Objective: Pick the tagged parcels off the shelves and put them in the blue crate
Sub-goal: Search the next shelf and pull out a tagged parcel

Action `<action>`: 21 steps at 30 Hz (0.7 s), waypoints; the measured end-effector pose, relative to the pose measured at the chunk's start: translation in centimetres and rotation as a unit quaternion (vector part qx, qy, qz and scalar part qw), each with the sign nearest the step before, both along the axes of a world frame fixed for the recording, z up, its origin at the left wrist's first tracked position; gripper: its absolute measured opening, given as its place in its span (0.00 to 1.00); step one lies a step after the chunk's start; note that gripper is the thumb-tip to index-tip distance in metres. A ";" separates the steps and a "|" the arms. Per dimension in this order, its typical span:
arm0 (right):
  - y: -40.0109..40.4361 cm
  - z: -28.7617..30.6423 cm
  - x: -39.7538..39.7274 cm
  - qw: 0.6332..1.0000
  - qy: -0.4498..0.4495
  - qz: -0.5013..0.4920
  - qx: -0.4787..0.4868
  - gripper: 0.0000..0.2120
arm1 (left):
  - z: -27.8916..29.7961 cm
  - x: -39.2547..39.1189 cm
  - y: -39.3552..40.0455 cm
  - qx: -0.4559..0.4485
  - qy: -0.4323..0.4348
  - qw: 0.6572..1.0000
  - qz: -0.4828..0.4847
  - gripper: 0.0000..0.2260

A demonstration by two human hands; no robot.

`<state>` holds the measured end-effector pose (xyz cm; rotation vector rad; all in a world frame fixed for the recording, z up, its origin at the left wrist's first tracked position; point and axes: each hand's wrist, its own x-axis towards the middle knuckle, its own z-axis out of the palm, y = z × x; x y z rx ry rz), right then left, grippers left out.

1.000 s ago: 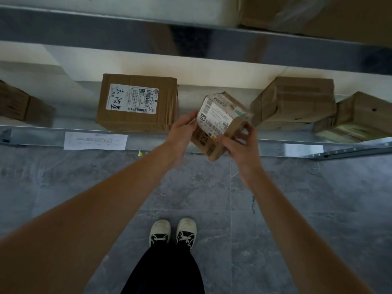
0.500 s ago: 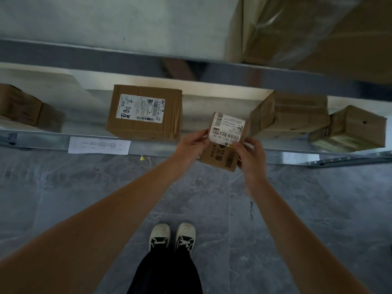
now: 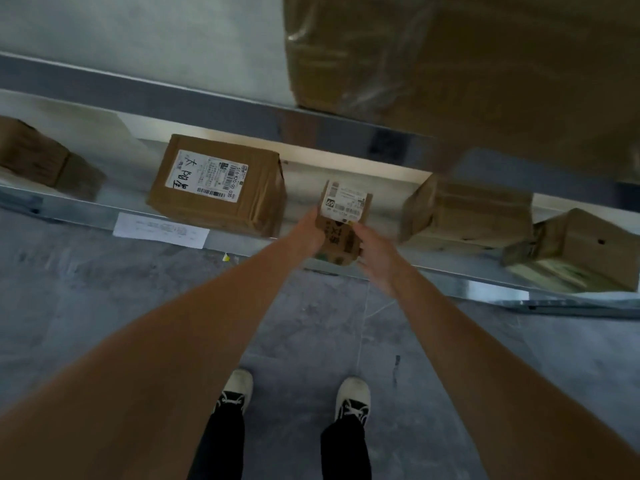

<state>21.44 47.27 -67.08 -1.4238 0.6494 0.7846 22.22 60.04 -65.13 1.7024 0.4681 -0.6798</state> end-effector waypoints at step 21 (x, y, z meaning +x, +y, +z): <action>-19.6 -0.9 -4.5 0.946 -0.111 -0.121 -0.280 0.27 | -0.2 -3.0 -13.2 0.209 -0.162 0.963 -0.054 0.22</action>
